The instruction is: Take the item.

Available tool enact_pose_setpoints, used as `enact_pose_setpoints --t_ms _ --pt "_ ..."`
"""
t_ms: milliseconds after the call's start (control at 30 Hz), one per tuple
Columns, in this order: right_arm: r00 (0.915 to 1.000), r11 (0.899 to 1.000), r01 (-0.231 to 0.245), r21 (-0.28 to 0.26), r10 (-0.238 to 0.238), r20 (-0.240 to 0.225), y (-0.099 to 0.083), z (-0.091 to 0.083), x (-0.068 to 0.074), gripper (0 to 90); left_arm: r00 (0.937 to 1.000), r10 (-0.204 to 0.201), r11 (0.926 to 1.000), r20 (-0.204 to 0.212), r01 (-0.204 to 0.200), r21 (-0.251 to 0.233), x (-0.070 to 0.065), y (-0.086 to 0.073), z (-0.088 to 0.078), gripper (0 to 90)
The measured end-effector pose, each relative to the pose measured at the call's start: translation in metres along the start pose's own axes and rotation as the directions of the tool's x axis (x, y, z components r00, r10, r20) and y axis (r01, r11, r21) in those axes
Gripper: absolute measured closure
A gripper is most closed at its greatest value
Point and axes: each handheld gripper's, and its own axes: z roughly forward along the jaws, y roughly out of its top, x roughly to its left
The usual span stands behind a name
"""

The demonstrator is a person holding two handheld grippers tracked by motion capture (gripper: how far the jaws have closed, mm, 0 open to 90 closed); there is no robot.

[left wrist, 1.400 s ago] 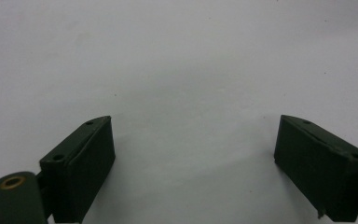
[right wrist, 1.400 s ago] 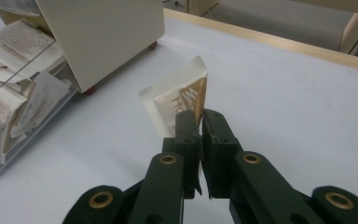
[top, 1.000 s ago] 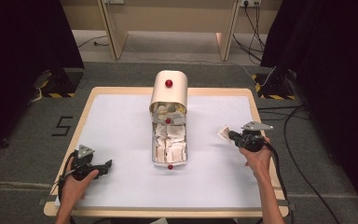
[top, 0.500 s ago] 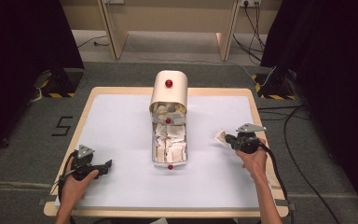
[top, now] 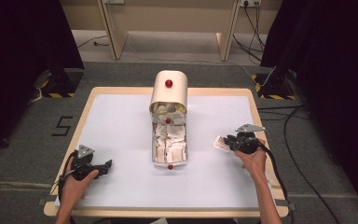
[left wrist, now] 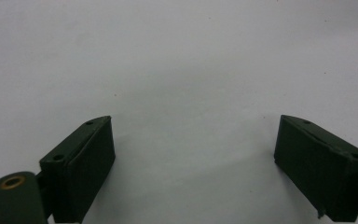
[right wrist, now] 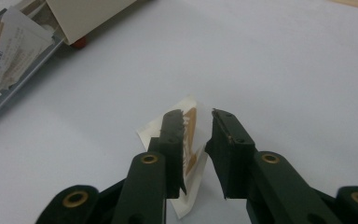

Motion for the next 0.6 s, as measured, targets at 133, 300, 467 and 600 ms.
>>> enact_pose_setpoints --t_ms 133,300,467,600 --pt "1.0000 1.000 0.002 -0.020 -0.002 0.002 0.0038 -0.0050 0.0013 69.8 1.0000 0.000 1.0000 0.001 0.000 -0.001 0.0000 0.0000 0.0001 11.3" --pt "1.0000 1.000 0.004 -0.026 -0.004 -0.003 0.0057 -0.0057 0.0035 67.8 1.0000 0.000 1.0000 0.001 0.000 0.000 0.0000 0.0000 0.0000 11.3" --pt "1.0000 0.999 0.007 -0.031 -0.007 -0.006 0.0074 -0.0061 0.0055 65.9 1.0000 0.000 1.0000 0.001 0.000 0.000 0.0000 0.0000 0.0000 11.3" --pt "0.9999 0.999 0.002 -0.034 -0.002 -0.013 0.0085 -0.0058 0.0078 62.0 1.0000 0.000 1.0000 0.000 0.000 0.000 0.0000 0.0000 0.0000 11.3"
